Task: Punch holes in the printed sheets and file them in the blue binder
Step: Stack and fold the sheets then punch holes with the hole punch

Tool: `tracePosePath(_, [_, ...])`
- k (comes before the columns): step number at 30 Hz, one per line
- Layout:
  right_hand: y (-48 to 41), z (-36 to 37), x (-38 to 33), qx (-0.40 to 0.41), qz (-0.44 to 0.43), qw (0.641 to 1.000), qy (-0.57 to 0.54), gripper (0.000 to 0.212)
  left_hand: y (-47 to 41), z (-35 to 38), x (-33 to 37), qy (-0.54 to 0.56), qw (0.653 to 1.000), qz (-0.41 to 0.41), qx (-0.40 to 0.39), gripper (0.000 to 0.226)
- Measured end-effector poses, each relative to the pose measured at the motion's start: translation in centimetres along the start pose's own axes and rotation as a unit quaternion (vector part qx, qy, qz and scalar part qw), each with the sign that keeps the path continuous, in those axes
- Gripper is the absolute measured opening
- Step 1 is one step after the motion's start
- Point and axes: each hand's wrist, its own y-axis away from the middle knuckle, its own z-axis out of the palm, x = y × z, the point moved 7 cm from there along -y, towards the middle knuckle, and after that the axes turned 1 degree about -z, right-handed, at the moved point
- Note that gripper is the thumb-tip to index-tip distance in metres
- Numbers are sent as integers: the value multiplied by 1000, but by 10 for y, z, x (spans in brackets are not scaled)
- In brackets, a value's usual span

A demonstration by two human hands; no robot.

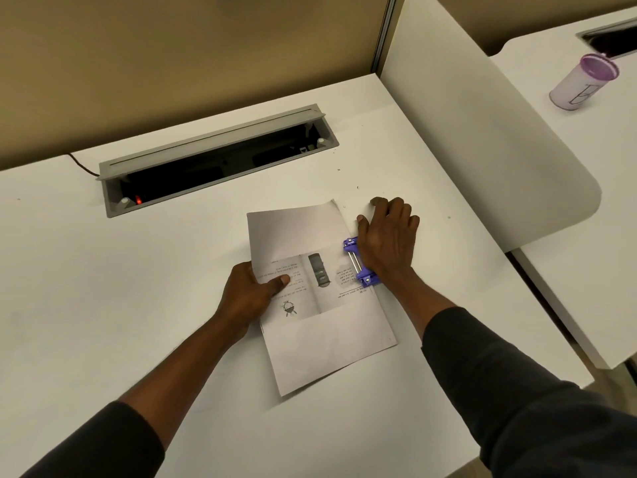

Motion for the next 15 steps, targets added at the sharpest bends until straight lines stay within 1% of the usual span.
tracePosePath(4, [0, -1, 0, -8, 3, 1000, 1, 38, 0, 0, 2, -13, 1000, 1, -4, 16])
tracePosePath(8, [-1, -5, -1, -27, 18, 998, -46, 38, 3, 0, 4, -8, 1000, -5, 2, 17])
tracePosePath(11, [-3, -8, -3, -52, 33, 989, -136, 36, 3, 0, 4, -10, 1000, -6, 1, 18])
tracePosePath(13, [-3, -9, -4, -83, 50, 974, -205, 34, 1, -1, 4, -16, 1000, -7, 1, 20])
tracePosePath(15, [1, -10, -2, -113, 84, 954, -265, 36, -1, -1, 3, -20, 1000, -9, 4, 26])
